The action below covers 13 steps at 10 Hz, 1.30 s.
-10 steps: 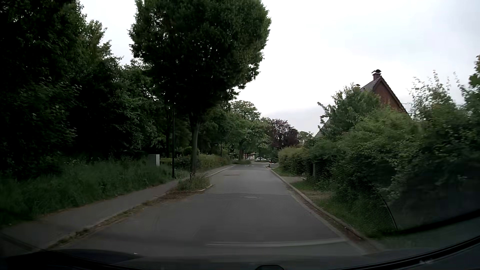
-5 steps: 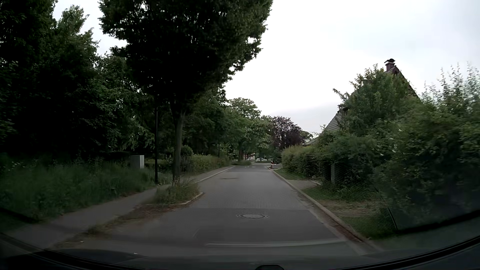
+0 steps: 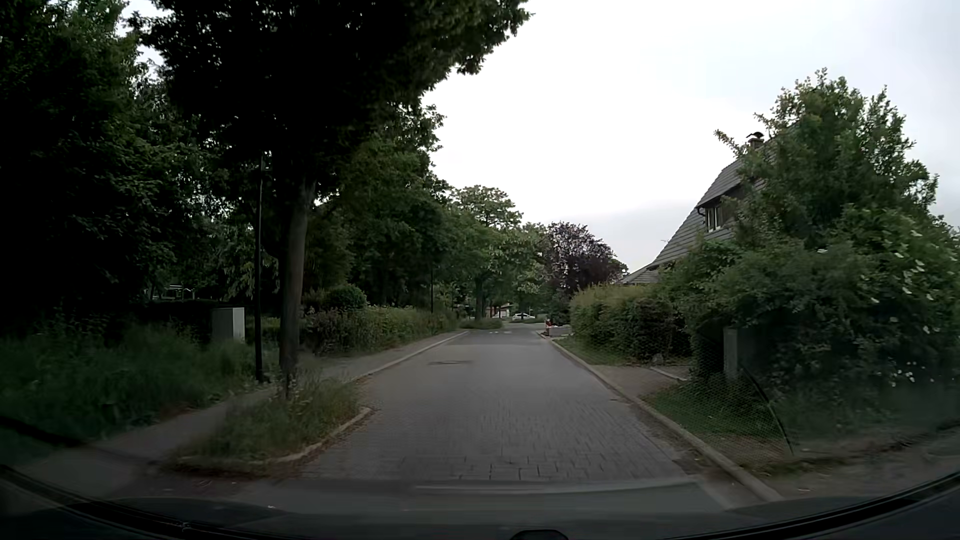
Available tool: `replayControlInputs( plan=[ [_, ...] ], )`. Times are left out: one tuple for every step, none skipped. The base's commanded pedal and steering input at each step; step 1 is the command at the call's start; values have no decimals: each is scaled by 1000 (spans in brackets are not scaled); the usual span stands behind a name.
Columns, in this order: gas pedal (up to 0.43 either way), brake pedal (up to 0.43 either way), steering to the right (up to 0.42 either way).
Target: Follow the waypoints while adhering to traffic rules and regulations
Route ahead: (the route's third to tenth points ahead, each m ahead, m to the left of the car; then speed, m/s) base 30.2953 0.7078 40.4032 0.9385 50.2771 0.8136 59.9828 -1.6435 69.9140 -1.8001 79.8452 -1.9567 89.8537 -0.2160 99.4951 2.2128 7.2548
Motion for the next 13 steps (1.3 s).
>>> replayControlInputs(
  plan=[
    [150, 0, 2],
    [150, 0, 2],
    [150, 0, 4],
    [138, 0, 8],
    [138, 0, 11],
    [130, 0, 9],
    [118, 0, 6],
    [118, 0, 6],
    [118, 0, 6],
    [118, 0, 6],
    [118, 0, 5],
    [118, 0, 6],
    [118, 0, 7]
  ],
)
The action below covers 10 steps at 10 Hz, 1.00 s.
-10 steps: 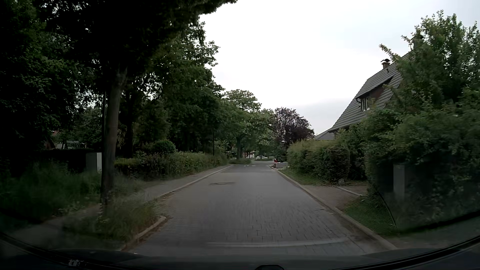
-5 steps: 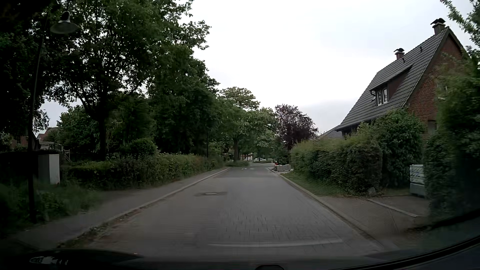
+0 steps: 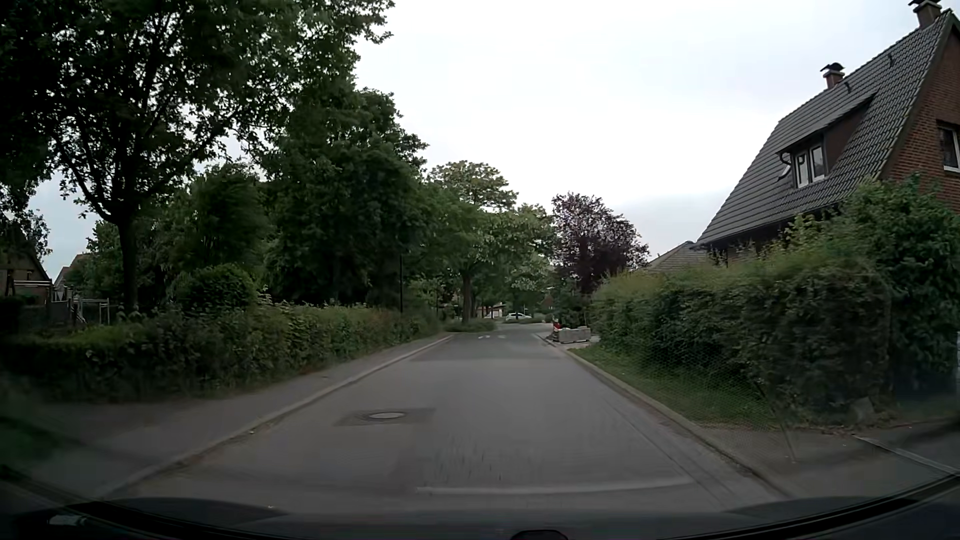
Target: Follow the waypoints while adhering to traffic rules and regulations
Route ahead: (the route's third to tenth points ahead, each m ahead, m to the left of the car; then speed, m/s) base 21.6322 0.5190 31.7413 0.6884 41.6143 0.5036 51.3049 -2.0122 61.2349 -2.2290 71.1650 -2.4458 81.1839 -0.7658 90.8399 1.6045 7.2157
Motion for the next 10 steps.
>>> replayControlInputs(
  plan=[
    [118, 0, 6],
    [118, 0, 4],
    [118, 0, 5],
    [118, 0, 6],
    [118, 0, 5],
    [118, 0, 4],
    [118, 0, 4],
    [118, 0, 4],
    [118, 0, 4],
    [118, 0, -1]
  ],
)
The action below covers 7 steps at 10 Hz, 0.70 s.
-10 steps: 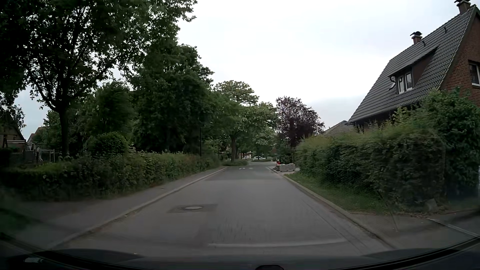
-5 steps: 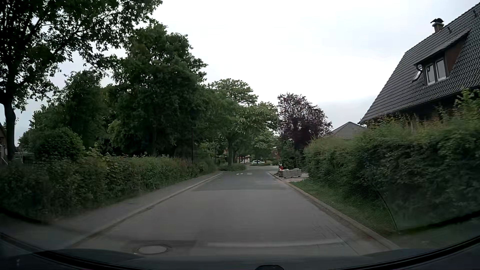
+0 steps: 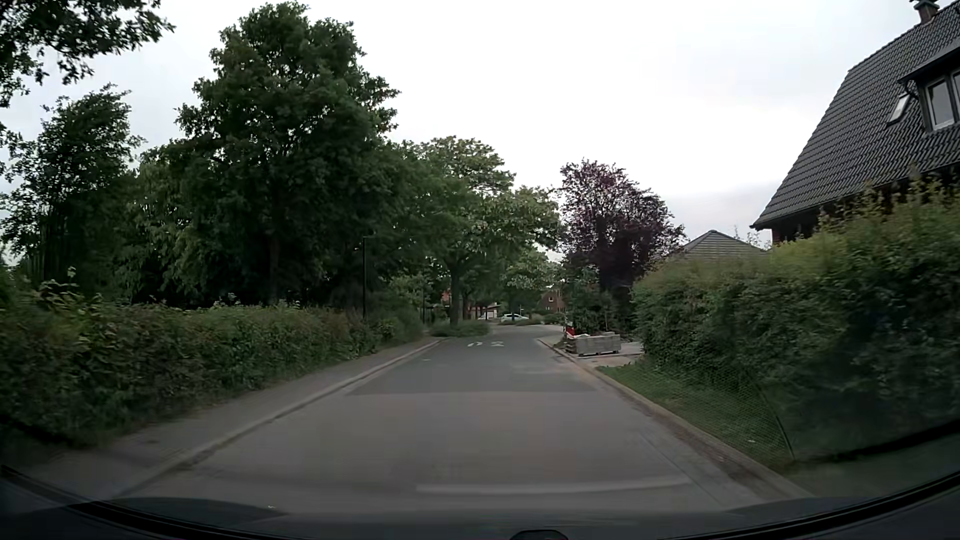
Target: Follow the waypoints while adhering to traffic rules and regulations
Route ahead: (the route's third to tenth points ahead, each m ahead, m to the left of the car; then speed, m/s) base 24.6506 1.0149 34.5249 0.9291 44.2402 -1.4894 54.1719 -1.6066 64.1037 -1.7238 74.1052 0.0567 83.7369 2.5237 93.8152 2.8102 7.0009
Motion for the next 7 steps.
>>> replayControlInputs(
  plan=[
    [118, 0, 2],
    [118, 0, 8],
    [118, 0, 6],
    [118, 0, 1],
    [118, 0, 5],
    [118, 0, 12],
    [118, 0, 13]
  ],
)
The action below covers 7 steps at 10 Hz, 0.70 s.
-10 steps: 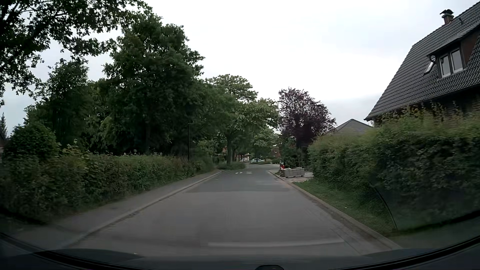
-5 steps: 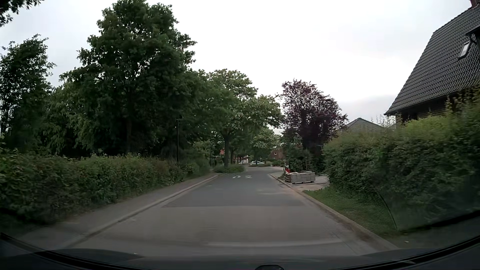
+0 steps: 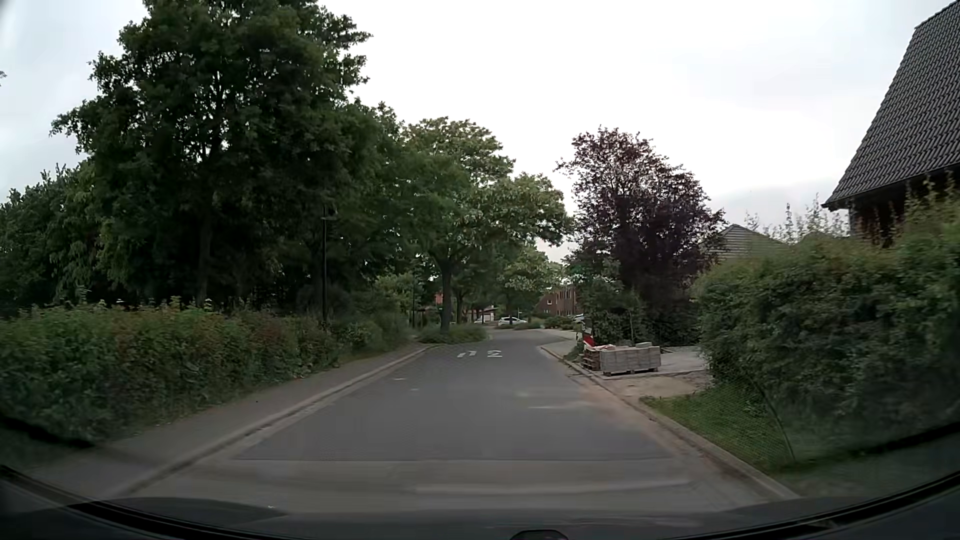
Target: Follow the waypoints while adhering to traffic rules and regulations
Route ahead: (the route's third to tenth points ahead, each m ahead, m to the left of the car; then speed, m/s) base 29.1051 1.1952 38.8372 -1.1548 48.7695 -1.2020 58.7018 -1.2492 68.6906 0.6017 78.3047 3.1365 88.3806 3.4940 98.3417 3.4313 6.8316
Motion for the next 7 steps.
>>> replayControlInputs(
  plan=[
    [118, 0, 12],
    [118, 0, 11],
    [118, 0, 5],
    [118, 0, -11],
    [118, 0, -18],
    [118, 0, -19],
    [118, 0, -20]
  ],
)
